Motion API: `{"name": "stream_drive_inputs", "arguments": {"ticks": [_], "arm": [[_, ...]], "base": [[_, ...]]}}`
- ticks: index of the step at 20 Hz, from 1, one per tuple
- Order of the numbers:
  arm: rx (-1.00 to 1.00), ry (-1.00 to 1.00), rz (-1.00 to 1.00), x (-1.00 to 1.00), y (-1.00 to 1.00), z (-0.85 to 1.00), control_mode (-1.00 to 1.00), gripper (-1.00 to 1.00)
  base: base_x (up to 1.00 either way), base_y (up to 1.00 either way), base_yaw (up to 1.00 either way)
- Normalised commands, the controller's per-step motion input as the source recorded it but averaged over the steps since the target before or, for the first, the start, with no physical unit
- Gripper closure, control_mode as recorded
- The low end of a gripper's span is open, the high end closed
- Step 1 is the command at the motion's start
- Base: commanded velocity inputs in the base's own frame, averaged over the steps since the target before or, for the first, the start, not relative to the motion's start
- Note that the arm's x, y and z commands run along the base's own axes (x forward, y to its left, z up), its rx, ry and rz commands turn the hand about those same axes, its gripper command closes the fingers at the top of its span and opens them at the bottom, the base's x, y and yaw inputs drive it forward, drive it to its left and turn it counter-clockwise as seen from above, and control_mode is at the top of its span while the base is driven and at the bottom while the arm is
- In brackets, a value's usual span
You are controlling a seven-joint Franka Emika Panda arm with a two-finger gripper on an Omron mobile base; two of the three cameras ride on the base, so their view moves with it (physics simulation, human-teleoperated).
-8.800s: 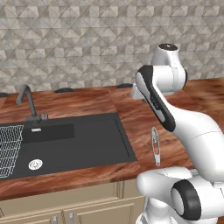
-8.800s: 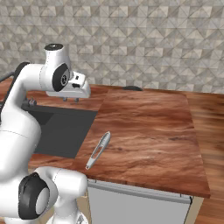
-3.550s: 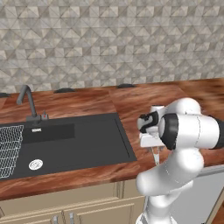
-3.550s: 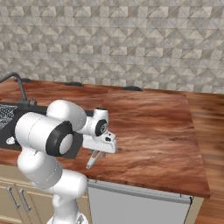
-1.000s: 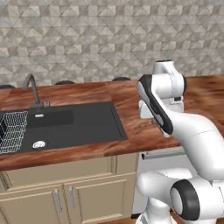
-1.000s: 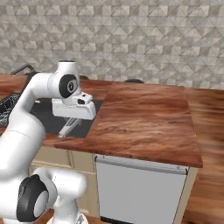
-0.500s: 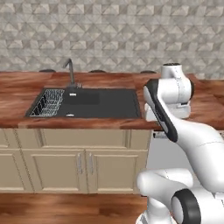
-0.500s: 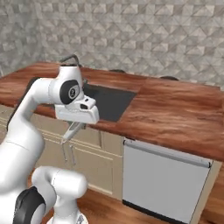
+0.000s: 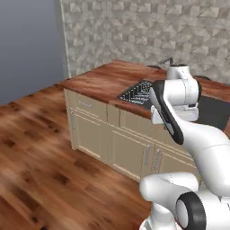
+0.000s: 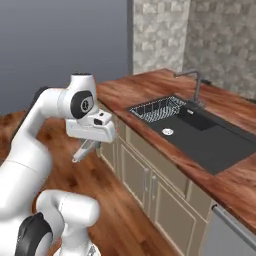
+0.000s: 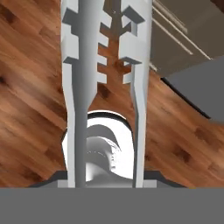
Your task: Pick up the tongs from the counter and place them near the plate next to the oven.
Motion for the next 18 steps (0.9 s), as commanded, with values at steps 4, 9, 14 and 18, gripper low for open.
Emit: {"name": "stream_drive_inputs", "arguments": {"ticks": [4,9,14,18], "arm": [[0.00,0.00,0.00,0.00,0.00,0.00,1.00,1.00],[0.00,0.00,0.00,0.00,0.00,0.00,1.00,1.00],[0.00,0.00,0.00,0.00,0.00,0.00,1.00,1.00],[0.00,0.00,0.00,0.00,0.00,0.00,1.00,1.00]], "base": [[0.03,0.00,0.90],[0.07,0.00,0.87],[0.11,0.00,0.85],[0.11,0.00,0.84]]}}
